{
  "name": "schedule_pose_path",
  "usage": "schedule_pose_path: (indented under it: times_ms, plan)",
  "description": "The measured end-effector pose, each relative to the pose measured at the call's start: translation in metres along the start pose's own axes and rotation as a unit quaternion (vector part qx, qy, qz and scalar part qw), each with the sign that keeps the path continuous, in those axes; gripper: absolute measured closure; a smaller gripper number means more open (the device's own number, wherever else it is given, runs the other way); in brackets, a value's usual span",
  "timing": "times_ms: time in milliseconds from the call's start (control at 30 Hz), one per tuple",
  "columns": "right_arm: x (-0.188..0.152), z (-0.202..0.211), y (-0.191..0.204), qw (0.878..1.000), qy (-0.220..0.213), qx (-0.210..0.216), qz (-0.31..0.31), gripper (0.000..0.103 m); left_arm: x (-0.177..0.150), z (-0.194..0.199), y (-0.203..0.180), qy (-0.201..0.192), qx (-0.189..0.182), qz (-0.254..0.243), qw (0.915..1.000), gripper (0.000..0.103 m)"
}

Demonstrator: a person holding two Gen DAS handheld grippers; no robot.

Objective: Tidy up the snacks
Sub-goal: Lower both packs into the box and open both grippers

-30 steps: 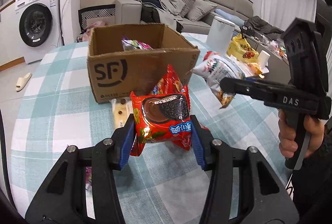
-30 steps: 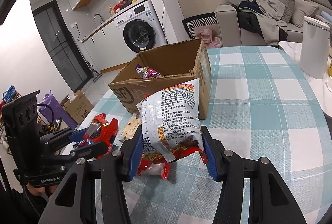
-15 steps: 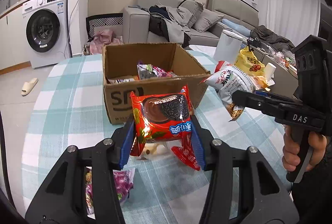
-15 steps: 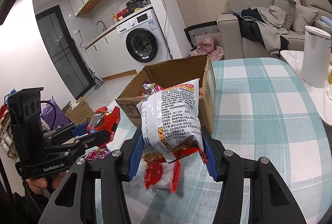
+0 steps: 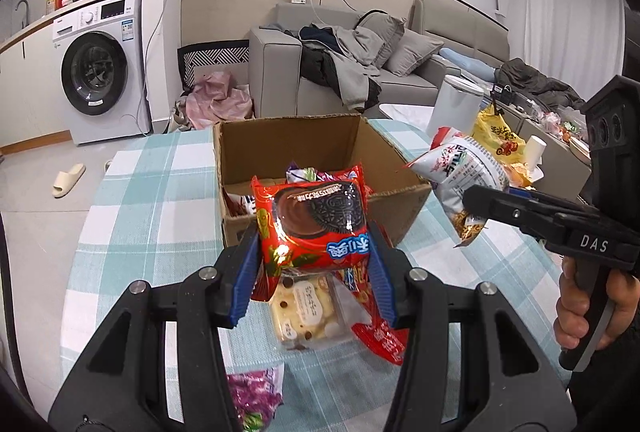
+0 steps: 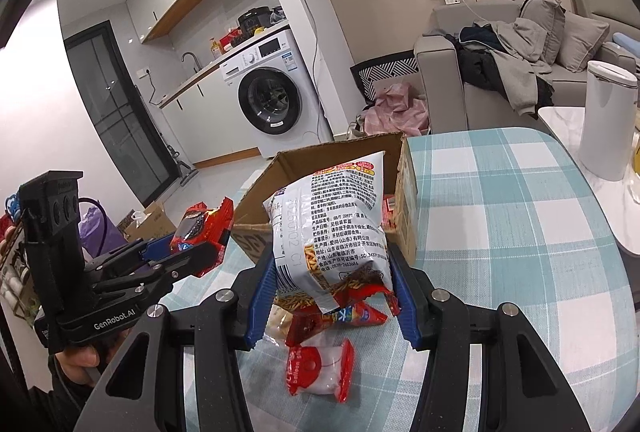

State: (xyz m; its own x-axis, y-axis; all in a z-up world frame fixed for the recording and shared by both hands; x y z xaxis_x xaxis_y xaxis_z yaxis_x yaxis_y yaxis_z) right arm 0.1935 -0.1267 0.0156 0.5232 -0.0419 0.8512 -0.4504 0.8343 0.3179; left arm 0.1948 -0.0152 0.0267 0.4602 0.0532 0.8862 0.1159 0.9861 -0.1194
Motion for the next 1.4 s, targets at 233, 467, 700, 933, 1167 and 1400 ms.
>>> schedule_pose_path:
  times_ms: [233, 467, 700, 933, 1167, 1400]
  plan:
    - [0.016, -0.007, 0.003, 1.0, -0.009, -0.01, 0.001, 0.051, 0.012, -0.01, 0.006, -0.005, 0.008, -0.001, 1.0, 0.056]
    - [0.026, -0.019, 0.003, 1.0, -0.007, -0.015, 0.003, 0.05, 0.022, -0.025, 0.016, -0.005, 0.018, -0.001, 0.9998, 0.056]
    - [0.032, -0.038, -0.001, 1.0, -0.002, -0.023, 0.003, 0.05, 0.029, -0.045, 0.025, -0.002, 0.024, 0.005, 0.9997, 0.056]
    - [0.035, -0.058, -0.003, 1.0, 0.001, -0.027, 0.004, 0.05, 0.033, -0.066, 0.034, 0.004, 0.032, 0.009, 0.9994, 0.056]
    - [0.033, -0.077, -0.005, 0.999, 0.008, -0.031, 0.005, 0.05, 0.035, -0.089, 0.043, 0.009, 0.04, 0.007, 0.9991, 0.056]
    - [0.032, -0.091, -0.007, 0.999, 0.013, -0.037, 0.01, 0.05, 0.029, -0.11, 0.048, 0.018, 0.048, 0.003, 0.9987, 0.056]
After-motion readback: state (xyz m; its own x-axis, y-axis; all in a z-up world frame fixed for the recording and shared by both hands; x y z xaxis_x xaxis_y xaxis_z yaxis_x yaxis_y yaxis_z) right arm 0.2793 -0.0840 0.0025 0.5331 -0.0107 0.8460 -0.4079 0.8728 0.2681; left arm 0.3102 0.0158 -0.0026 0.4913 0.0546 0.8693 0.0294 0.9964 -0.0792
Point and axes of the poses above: each gripper's, at about its wrist camera, not at the fingertips, and z roughly against the way its jaws point, y to its left, x to its top, the point moved 8 cm from there along -z, roughly the way its jaws point, and after that the axes turned 8 degrees about -y, right-handed, at the moved point
